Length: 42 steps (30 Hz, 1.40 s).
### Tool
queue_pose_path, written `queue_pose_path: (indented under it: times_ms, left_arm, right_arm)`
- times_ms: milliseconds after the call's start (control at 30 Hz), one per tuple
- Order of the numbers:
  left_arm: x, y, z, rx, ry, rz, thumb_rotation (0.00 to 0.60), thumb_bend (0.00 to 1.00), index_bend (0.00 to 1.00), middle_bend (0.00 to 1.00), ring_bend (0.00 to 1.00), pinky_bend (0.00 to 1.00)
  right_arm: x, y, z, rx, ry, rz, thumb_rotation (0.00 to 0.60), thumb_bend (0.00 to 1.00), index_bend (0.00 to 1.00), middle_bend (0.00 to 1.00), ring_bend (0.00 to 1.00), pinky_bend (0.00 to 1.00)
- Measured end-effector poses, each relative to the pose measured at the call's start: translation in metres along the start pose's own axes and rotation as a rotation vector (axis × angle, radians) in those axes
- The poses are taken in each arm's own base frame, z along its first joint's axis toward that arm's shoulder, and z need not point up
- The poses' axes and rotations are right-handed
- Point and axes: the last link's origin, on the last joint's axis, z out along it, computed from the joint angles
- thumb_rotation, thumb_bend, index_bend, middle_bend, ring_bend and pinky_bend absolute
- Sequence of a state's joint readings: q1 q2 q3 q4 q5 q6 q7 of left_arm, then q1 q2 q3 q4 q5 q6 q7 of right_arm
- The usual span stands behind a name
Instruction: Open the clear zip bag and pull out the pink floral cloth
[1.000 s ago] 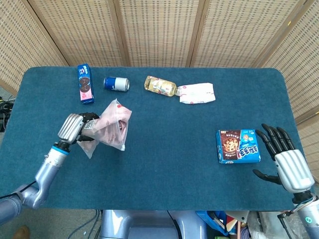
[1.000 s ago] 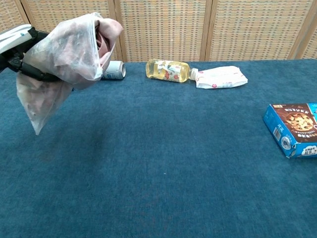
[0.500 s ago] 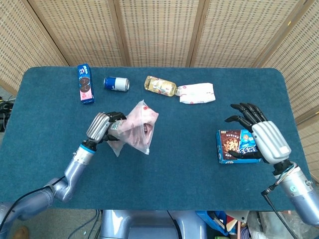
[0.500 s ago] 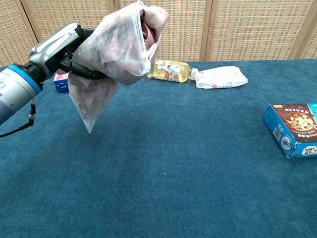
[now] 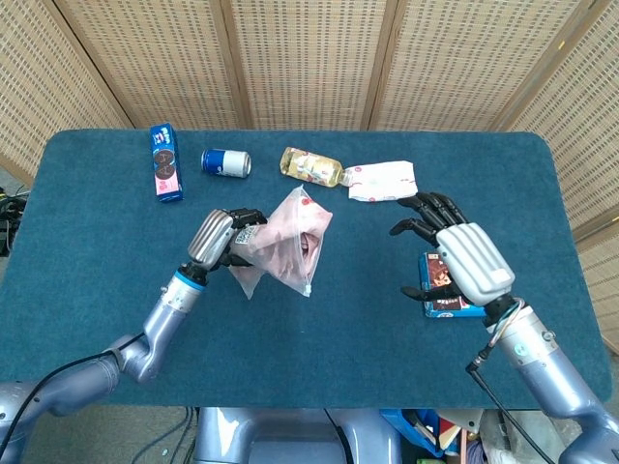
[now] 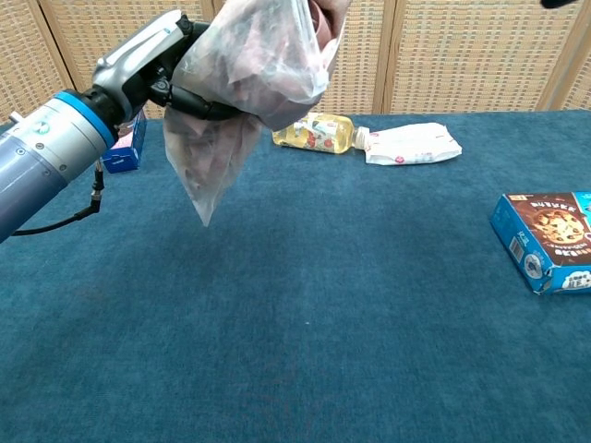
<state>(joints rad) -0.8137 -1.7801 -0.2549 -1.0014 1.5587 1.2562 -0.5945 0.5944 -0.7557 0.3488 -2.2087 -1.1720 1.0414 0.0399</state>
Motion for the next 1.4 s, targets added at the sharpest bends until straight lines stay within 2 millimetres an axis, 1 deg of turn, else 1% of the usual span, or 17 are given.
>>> queue_pose_path:
  times_ms: [200, 367, 700, 1033, 1400]
  left_arm:
    - [-0.006, 0.011, 0.006, -0.02, -0.009, 0.008, 0.6, 0.39, 0.71, 0.56, 0.55, 0.67]
    - [-0.013, 0.022, 0.011, -0.038, -0.019, 0.01, 0.6, 0.39, 0.71, 0.56, 0.55, 0.67]
    - [-0.024, 0.038, 0.021, -0.05, -0.023, -0.012, 0.6, 0.39, 0.71, 0.56, 0.55, 0.68]
    - [-0.027, 0.039, 0.029, -0.041, -0.023, -0.014, 0.6, 0.39, 0.71, 0.57, 0.55, 0.67]
    - [-0.019, 0.04, 0.032, -0.055, -0.008, -0.009, 0.6, 0.39, 0.71, 0.57, 0.55, 0.67]
  right_arm:
    - [-0.004, -0.015, 0.015, -0.008, -0.021, -0.017, 0.6, 0.0, 0.32, 0.14, 0.0, 0.0]
    - [-0.01, -0.022, 0.027, -0.029, -0.034, -0.008, 0.6, 0.0, 0.32, 0.14, 0.0, 0.0]
    - [-0.03, -0.037, 0.052, -0.044, -0.06, 0.037, 0.6, 0.0, 0.33, 0.15, 0.0, 0.0]
    - [-0.035, -0.043, 0.057, -0.021, -0.065, 0.086, 0.6, 0.0, 0.33, 0.15, 0.0, 0.0]
    - [-0.035, -0.053, 0.06, 0.006, -0.084, 0.102, 0.6, 0.0, 0.33, 0.14, 0.0, 0.0]
